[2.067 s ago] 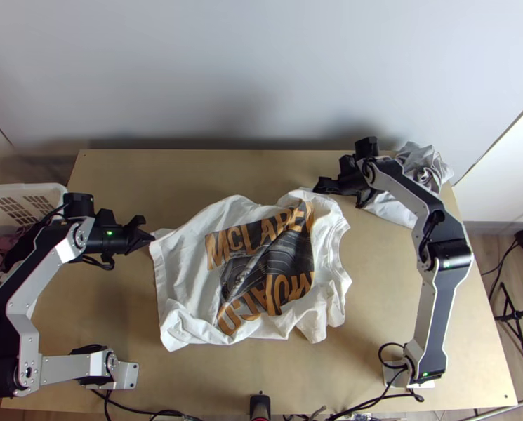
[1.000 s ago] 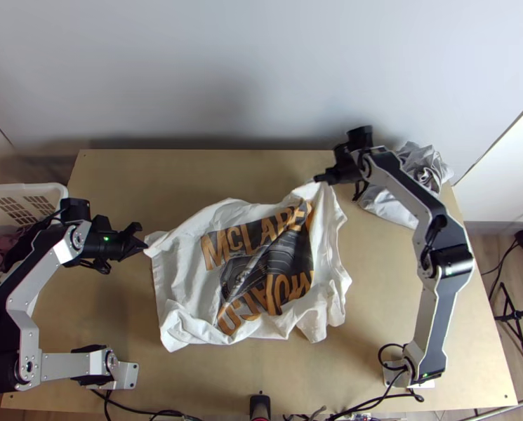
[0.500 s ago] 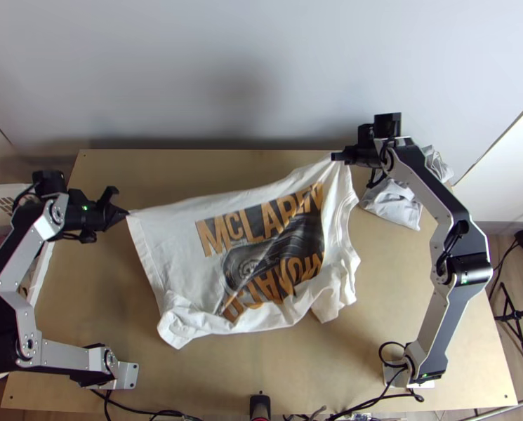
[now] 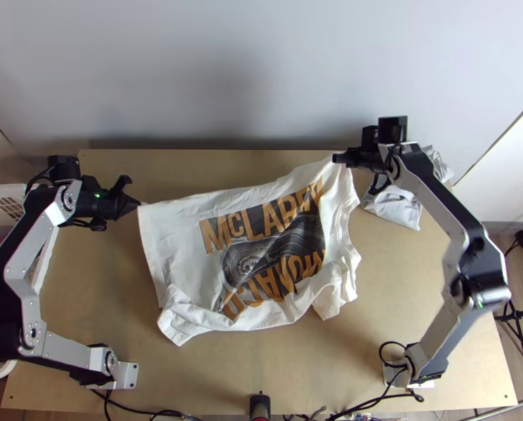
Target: Fold the t-shirt
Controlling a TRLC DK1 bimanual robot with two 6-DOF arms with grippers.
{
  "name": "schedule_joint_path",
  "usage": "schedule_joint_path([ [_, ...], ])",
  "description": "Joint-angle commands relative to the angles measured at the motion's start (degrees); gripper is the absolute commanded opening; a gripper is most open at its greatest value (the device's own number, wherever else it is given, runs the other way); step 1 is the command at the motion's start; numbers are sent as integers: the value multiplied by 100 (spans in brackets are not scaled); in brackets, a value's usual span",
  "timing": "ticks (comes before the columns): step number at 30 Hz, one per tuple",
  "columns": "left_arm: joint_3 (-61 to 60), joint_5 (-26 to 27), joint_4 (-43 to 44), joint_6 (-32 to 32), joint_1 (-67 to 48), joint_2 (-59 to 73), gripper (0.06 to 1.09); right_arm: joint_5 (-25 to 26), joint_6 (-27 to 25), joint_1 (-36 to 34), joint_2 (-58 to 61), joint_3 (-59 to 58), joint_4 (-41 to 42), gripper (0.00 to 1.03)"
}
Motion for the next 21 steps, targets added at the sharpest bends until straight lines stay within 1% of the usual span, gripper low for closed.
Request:
schedule_joint_path([
  [1, -170, 129, -665, 397, -252, -841, 14, -202, 76, 114, -1313, -1093, 53, 5],
  [4, -179, 296, -1078, 459, -173, -1341, 14, -263, -47, 158, -1832, -1558, 53, 5],
  [8, -205, 313, -1509, 538, -147, -1948, 14, -430, -126, 167, -2350, -2033, 17, 5],
  [12, -302, 322, -1869, 811, -6, -2449, 14, -562, -302, 167, -2834, -2508, -79, 5],
  [14, -478, 375, -2089, 1127, 108, -2686, 14, -738, -425, 158, -3071, -2666, -246, 5],
  [17, -1084, 445, -2150, 1408, 126, -3134, 14, -861, -750, 150, -3317, -2947, -457, 5],
  [21, -1840, 445, -2194, 1812, 134, -3363, 14, -861, -1295, 141, -3423, -3334, -730, 5],
])
